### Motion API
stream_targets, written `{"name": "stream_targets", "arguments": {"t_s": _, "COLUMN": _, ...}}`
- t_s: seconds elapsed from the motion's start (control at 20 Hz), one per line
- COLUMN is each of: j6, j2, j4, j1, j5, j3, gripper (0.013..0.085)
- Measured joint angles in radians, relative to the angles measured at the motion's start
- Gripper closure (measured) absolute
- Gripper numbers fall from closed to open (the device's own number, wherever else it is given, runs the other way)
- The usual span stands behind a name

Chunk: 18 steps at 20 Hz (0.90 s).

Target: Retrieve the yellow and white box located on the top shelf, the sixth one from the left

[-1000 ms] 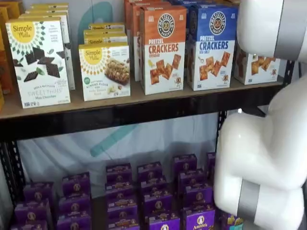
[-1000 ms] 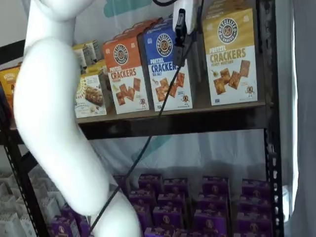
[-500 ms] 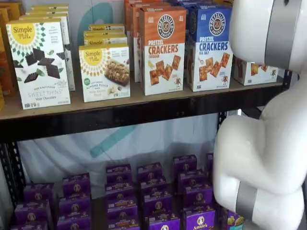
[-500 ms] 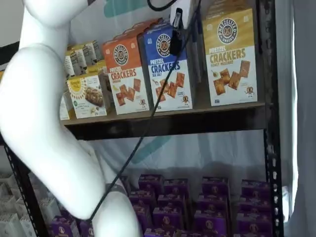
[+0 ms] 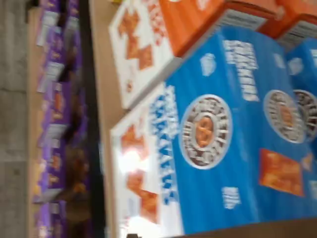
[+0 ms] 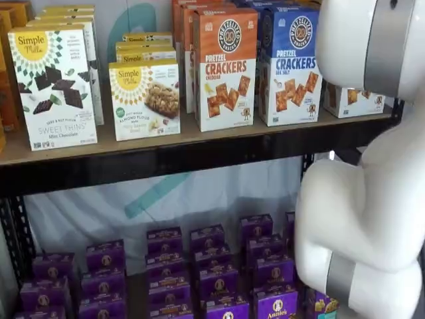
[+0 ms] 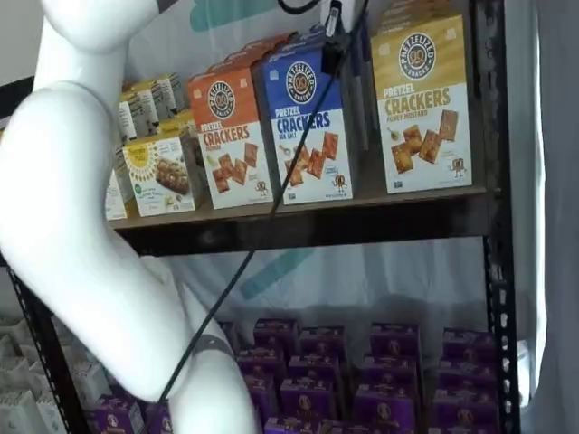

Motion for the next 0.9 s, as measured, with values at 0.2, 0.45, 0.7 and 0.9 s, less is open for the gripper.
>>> {"name": "stream_targets", "arguments": {"t_s": 0.2, "j6": -0.013, "j2": 0.000, "j4": 0.009, "j1": 0.020, "j5": -0.094, "j3": 0.011, "gripper": 0.0130}}
{"name": "stream_targets", "arguments": {"t_s": 0.45, "j6": -0.040, "j2": 0.025, "j4": -0.030, "j1": 0.044, "j5": -0.156, "j3": -0.006, "gripper": 0.0130}}
{"name": "stream_targets", "arguments": {"t_s": 0.7, "j6": -0.053, "j2": 0.082, "j4": -0.096, "j1": 0.061, "j5": -0.151, "j3": -0.065, "gripper": 0.0130}}
{"name": "stream_targets", "arguments": {"t_s": 0.9, "j6": -0.047, "j2": 0.126, "j4": -0.144, "j1": 0.085, "j5": -0.143, "j3": -0.112, "gripper": 0.0130}}
